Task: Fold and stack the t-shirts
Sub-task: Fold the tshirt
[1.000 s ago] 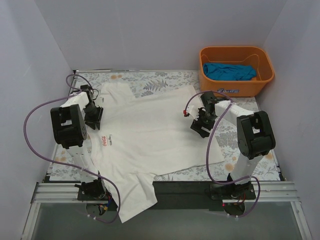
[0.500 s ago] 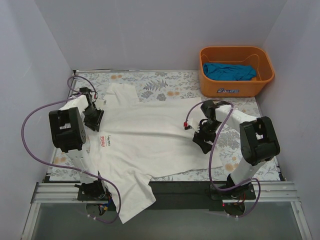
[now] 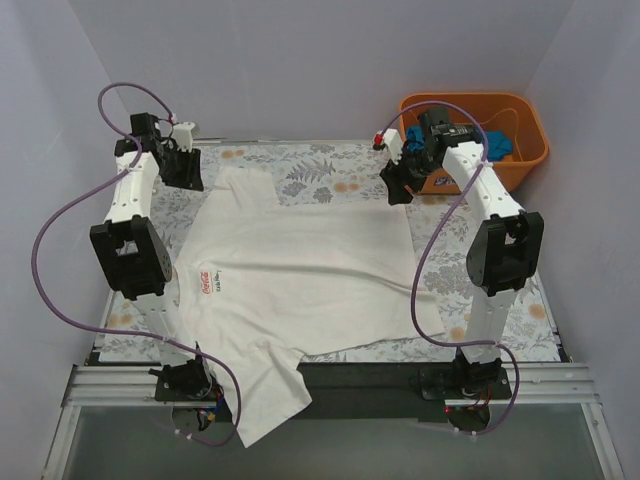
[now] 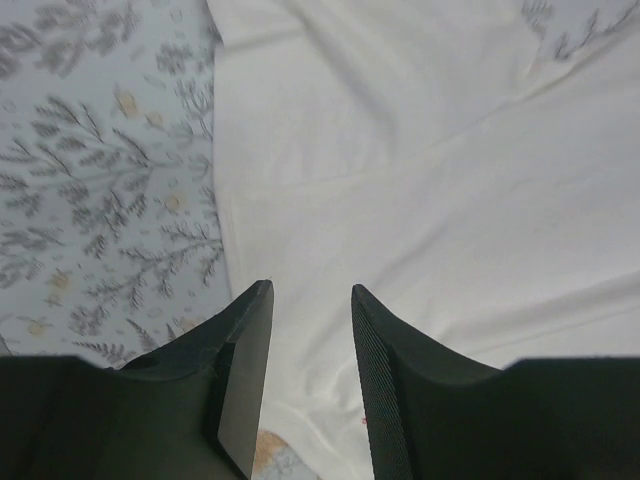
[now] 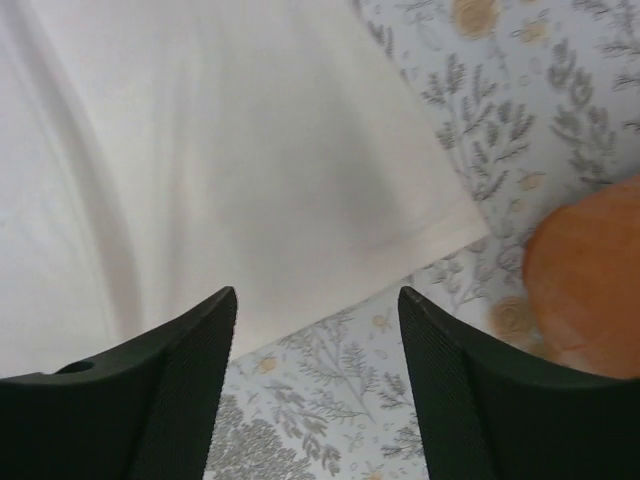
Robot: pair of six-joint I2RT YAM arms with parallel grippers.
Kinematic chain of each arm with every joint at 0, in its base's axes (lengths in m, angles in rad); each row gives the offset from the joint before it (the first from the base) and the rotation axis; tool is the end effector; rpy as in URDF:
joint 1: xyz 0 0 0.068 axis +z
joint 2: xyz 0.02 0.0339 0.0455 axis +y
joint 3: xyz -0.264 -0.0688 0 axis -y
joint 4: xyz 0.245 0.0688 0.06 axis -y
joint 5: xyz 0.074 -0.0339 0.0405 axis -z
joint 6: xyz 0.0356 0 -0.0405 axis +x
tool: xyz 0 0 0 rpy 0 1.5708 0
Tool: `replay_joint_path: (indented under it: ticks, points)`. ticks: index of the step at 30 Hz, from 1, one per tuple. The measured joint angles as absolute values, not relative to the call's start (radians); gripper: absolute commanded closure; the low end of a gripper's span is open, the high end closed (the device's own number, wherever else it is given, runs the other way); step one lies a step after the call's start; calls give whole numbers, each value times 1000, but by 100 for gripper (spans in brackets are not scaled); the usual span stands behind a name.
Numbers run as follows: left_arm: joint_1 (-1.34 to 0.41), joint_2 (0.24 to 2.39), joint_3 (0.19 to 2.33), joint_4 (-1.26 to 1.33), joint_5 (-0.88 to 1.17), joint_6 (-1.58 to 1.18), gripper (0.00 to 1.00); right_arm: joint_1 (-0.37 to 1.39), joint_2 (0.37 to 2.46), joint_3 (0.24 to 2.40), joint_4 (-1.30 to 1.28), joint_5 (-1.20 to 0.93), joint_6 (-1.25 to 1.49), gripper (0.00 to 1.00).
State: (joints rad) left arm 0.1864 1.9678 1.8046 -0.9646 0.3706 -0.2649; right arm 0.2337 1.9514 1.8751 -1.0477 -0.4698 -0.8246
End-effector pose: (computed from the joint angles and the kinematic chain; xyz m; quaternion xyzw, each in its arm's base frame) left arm 0.4146 0.0651 0.2795 -0.1751 0.9436 -0.1881 0.2087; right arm 0.3977 0.1112 0.3044 -0.5232 0.7926 0.1544 0.2722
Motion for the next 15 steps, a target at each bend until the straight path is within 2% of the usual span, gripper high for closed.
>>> replay_joint_path:
  ticks: [4,9,15]
  points:
    - [186,2023,1948,-955,416,-310,64,231,2027,1951,-951,-419,-740,46]
    - [186,2088,1968,-948,434,-355,64,237,2136,1967,-863,-360,-698,56]
    - [186,2106,1948,-942,435,-396,64,239,2183,1908,-743,-258,-678,55]
